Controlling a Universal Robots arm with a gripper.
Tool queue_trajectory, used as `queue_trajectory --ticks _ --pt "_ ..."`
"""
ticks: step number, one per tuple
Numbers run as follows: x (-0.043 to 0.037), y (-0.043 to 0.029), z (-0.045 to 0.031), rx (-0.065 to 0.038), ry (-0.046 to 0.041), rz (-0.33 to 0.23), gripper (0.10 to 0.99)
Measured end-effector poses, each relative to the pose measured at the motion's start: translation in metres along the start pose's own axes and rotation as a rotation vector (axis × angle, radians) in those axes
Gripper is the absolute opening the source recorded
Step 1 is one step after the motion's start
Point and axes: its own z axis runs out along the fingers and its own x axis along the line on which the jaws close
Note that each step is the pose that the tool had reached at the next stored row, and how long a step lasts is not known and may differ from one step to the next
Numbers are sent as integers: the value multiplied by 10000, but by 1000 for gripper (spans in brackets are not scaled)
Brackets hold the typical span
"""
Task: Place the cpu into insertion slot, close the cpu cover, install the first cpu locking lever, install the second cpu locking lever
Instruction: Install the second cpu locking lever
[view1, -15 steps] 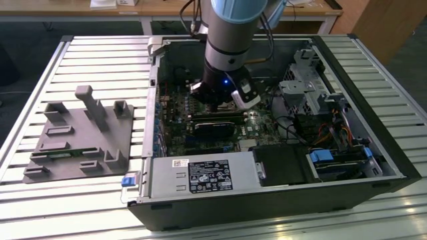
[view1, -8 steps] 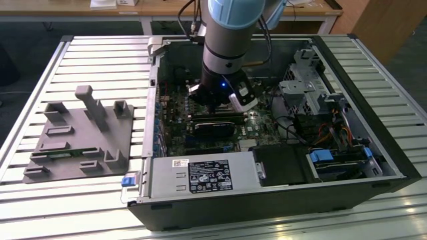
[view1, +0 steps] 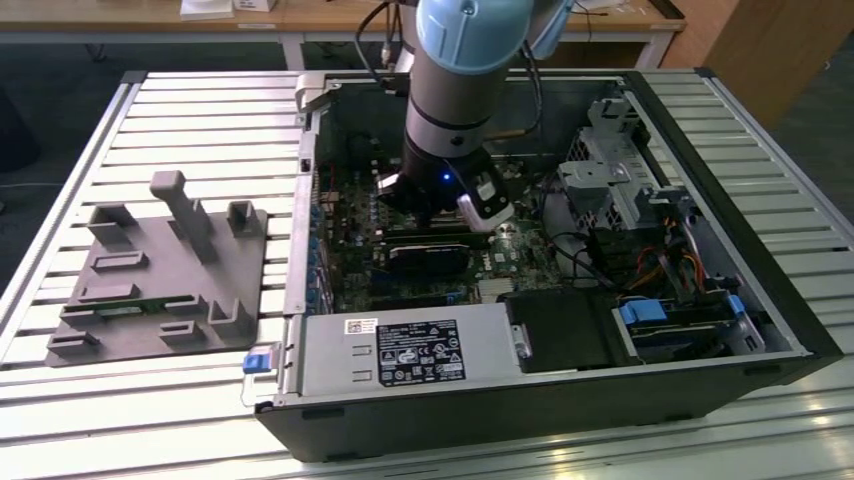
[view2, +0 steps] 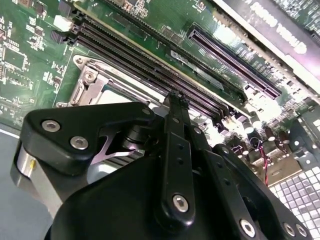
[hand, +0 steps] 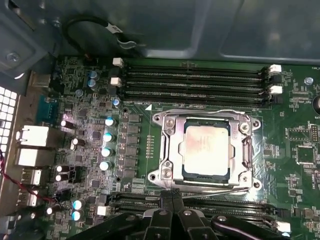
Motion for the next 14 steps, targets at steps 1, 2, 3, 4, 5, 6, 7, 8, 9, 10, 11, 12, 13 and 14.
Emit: queue_trajectory --ticks 1,2,3,4,5,6,7,8,9,10,11,12,13,14 --pt "1 -18 -3 -66 -2 -4 106" --pt "2 -36 -7 -118 -5 -7 106" --pt "3 -51 -10 -139 -7 -8 106" --pt "6 -64 -13 -154 -5 -8 106" --pt "10 -76 -15 -187 -7 -10 106" --pt "19 -86 -17 -228 -10 -12 106" --pt "28 -92 -17 -251 -14 -13 106" --pt "36 -94 -16 -254 -18 -15 106" --pt "43 -95 -13 -263 -19 -16 106" --pt "43 -96 -8 -282 -21 -18 106" --pt "43 -98 -1 -309 -21 -20 106" --pt "44 -100 8 -348 -23 -21 106" --pt "46 -102 18 -386 -24 -24 106" --pt "48 -104 27 -419 -26 -26 106"
